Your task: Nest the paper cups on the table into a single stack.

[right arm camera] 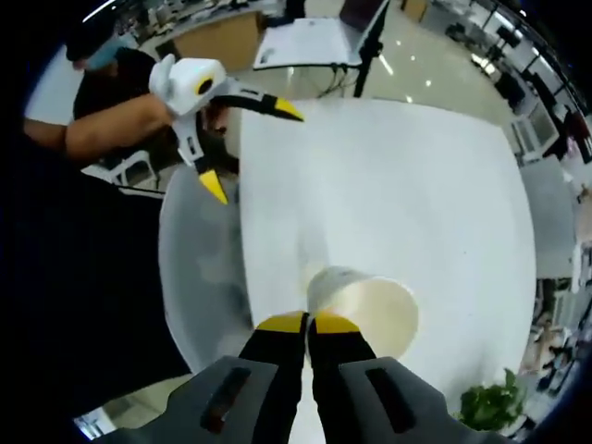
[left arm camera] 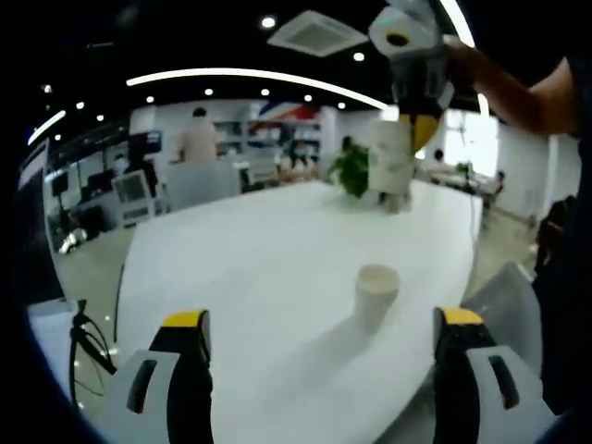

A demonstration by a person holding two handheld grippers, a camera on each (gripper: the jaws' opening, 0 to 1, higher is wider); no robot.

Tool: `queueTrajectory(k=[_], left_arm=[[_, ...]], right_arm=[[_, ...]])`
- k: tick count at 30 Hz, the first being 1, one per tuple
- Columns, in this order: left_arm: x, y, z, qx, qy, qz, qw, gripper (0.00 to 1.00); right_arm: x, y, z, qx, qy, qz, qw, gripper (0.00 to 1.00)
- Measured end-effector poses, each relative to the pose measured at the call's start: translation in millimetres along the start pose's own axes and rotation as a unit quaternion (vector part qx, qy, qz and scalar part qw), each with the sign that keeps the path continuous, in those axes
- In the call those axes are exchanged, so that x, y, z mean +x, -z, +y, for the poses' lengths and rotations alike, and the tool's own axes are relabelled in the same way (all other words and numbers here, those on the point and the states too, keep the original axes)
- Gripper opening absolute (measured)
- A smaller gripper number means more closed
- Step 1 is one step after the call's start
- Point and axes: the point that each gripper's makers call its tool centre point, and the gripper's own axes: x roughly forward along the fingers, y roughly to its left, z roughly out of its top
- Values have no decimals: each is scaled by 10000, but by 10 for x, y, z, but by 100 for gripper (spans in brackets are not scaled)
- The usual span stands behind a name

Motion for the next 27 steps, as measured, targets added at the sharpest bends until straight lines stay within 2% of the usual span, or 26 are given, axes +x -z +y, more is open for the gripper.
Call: queueTrajectory(k=[14,27], left_arm=[[58,91,-12,-46,-23,127,9999,99],[78,147,-19,-138,-37,206,9997,99]], right_arm=[[394,115,-33,208,-232,122,9994,0],[690,166,-14,226,-270,263,9990,0]])
